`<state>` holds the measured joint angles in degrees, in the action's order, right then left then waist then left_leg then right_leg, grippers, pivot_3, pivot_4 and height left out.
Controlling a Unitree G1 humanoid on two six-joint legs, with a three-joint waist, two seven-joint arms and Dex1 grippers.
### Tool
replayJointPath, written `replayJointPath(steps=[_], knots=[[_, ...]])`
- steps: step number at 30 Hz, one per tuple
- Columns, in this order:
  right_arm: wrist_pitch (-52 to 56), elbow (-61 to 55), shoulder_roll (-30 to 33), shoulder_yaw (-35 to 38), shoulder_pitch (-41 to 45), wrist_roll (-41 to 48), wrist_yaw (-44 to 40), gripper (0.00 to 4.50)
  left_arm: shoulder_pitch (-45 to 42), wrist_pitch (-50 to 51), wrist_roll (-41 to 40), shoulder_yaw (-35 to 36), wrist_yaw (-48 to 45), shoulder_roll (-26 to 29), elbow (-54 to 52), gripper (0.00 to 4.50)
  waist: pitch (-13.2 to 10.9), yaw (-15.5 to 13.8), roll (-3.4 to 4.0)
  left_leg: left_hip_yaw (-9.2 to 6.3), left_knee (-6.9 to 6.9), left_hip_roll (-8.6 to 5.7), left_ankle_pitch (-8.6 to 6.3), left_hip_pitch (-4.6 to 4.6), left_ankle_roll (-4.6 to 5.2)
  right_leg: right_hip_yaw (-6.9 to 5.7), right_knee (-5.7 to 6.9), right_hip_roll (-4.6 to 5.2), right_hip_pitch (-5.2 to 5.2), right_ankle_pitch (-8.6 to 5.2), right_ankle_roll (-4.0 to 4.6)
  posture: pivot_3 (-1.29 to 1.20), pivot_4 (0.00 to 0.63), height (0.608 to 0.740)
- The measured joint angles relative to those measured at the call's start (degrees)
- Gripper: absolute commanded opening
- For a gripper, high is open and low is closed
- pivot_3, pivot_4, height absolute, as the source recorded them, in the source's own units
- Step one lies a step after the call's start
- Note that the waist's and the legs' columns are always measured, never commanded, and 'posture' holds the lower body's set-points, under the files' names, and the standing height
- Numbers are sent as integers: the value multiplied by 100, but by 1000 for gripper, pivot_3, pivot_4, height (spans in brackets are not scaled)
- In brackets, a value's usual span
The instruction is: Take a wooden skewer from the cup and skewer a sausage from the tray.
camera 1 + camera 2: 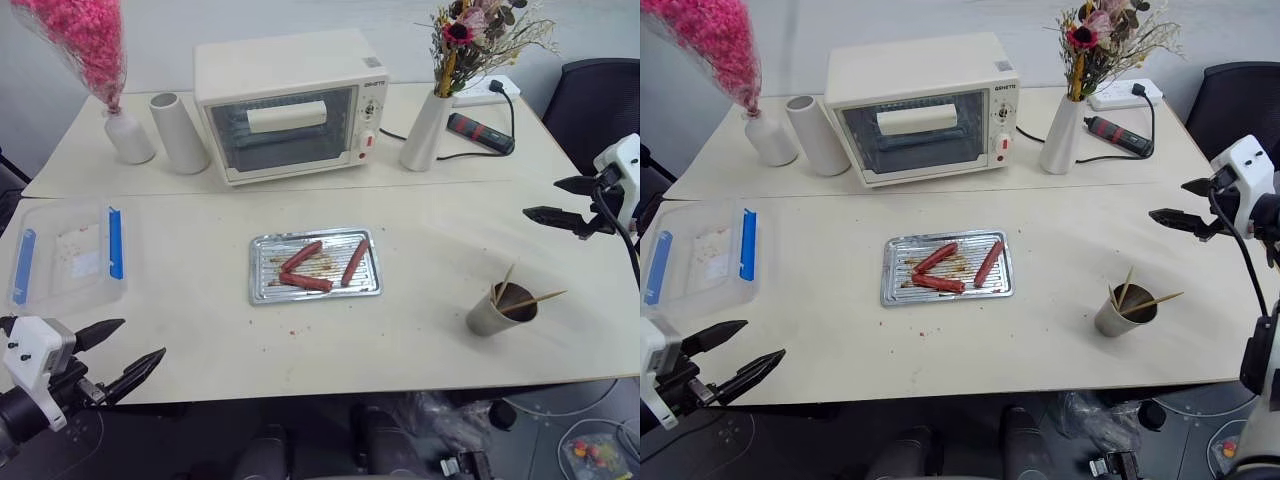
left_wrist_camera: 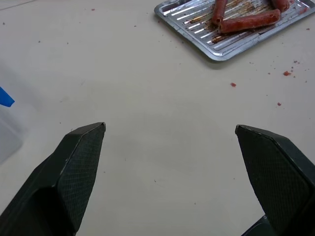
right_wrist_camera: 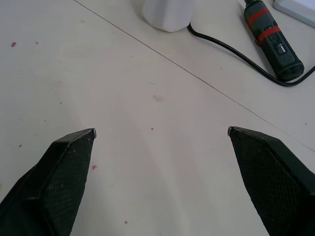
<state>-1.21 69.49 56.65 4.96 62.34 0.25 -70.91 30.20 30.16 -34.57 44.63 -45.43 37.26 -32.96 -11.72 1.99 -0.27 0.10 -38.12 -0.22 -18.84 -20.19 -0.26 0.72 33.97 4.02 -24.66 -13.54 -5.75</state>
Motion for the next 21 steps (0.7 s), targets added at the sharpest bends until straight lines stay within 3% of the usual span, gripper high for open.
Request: replayJointPath(steps=[21], knots=[[223, -43, 0, 0, 2, 9, -439, 4500, -660, 44, 42, -271, 165, 268, 414, 4488, 0, 15, 0, 14, 1, 4, -3, 6, 1, 14, 5, -6, -2, 4, -7, 0, 150, 740]])
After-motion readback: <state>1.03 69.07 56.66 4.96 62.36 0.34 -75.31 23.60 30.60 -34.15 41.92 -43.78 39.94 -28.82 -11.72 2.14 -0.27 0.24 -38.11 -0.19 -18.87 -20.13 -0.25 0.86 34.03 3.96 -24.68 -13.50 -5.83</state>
